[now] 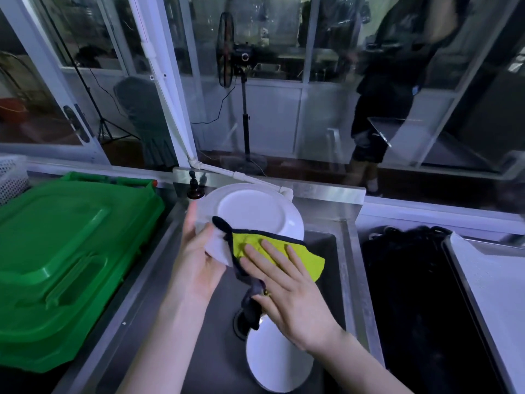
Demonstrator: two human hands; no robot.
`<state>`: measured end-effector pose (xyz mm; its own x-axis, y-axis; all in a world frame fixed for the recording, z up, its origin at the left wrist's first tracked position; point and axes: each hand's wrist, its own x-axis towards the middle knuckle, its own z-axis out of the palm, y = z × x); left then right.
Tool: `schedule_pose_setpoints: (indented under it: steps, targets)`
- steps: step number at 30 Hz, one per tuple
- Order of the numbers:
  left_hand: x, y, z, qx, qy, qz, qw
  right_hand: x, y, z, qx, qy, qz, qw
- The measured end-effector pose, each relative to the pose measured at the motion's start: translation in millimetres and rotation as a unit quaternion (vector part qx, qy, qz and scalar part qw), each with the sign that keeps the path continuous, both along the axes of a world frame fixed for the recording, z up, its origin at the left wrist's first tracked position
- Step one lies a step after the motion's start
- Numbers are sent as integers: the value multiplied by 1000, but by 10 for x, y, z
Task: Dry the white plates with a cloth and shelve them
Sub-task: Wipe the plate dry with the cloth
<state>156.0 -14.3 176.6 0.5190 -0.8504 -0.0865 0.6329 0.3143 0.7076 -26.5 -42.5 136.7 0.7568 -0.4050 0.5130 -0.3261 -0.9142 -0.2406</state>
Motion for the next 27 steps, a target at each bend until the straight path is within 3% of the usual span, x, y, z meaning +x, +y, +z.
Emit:
schedule_pose_setpoints:
  steps: [3, 6, 9, 13, 18, 22, 27]
  targets:
    - [34, 11, 10, 6, 10, 10, 1000, -213, -86, -106, 89, -72, -39, 993]
    - [33, 44, -12, 17, 10, 0, 1000, -318, -256, -101, 245, -146, -108, 952]
    - [-28, 44, -22, 35, 11, 0, 999, -312, -494, 24, 311, -155, -167, 923]
    - [-23, 60, -19, 46, 23, 3, 999, -344, -662, 106, 242, -177, -254, 920]
    - [-23, 72, 22, 70, 17, 5, 997, -352, -515, 71, 227, -108, -174, 952]
    - [-46, 67, 18, 91, 24, 5, 996, -344, -446, 130, 88, -42, -142, 985]
    - [-64, 38, 93, 90, 29, 5, 995, -336, -436, 167, 6, -43, -177, 983]
